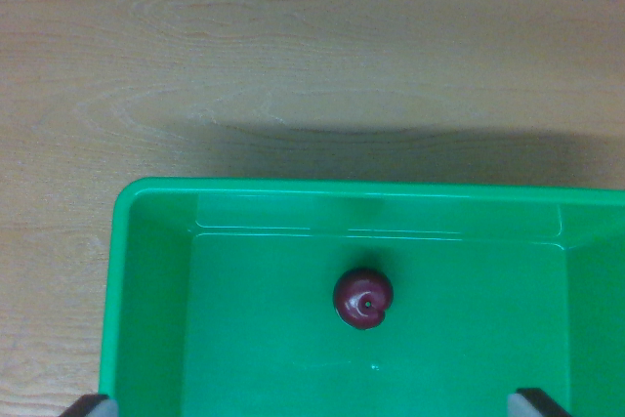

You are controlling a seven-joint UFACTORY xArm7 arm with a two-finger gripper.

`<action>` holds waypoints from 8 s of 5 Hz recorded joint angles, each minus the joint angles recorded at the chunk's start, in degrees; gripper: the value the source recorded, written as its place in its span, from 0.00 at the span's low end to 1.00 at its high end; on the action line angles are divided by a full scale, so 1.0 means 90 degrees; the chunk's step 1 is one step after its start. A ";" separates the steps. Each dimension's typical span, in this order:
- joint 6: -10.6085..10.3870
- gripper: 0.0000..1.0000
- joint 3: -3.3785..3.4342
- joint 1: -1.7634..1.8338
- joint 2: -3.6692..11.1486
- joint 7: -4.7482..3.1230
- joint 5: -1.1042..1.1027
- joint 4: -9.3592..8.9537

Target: Pick fruit

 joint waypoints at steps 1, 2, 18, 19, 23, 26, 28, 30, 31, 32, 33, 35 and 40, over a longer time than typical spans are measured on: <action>0.0000 0.00 0.0000 0.0000 0.0000 0.0000 0.0000 0.0000; 0.0000 0.00 0.0000 0.0000 0.0000 0.0000 0.0000 0.0000; -0.0908 0.00 -0.0034 -0.0055 0.0458 -0.0058 -0.0041 -0.0582; -0.1146 0.00 -0.0043 -0.0070 0.0578 -0.0073 -0.0052 -0.0734; -0.1669 0.00 -0.0063 -0.0102 0.0842 -0.0106 -0.0076 -0.1069; -0.1944 0.00 -0.0074 -0.0119 0.0981 -0.0124 -0.0088 -0.1245; -0.2242 0.00 -0.0085 -0.0137 0.1132 -0.0143 -0.0102 -0.1437; -0.2530 0.00 -0.0096 -0.0155 0.1277 -0.0161 -0.0115 -0.1621; -0.2834 0.00 -0.0108 -0.0173 0.1431 -0.0181 -0.0129 -0.1815; -0.2834 0.00 -0.0108 -0.0173 0.1431 -0.0181 -0.0129 -0.1815; -0.3135 0.00 -0.0119 -0.0192 0.1583 -0.0200 -0.0143 -0.2008; -0.3434 0.00 -0.0130 -0.0210 0.1734 -0.0219 -0.0156 -0.2200; -0.4001 0.00 -0.0152 -0.0245 0.2020 -0.0255 -0.0182 -0.2563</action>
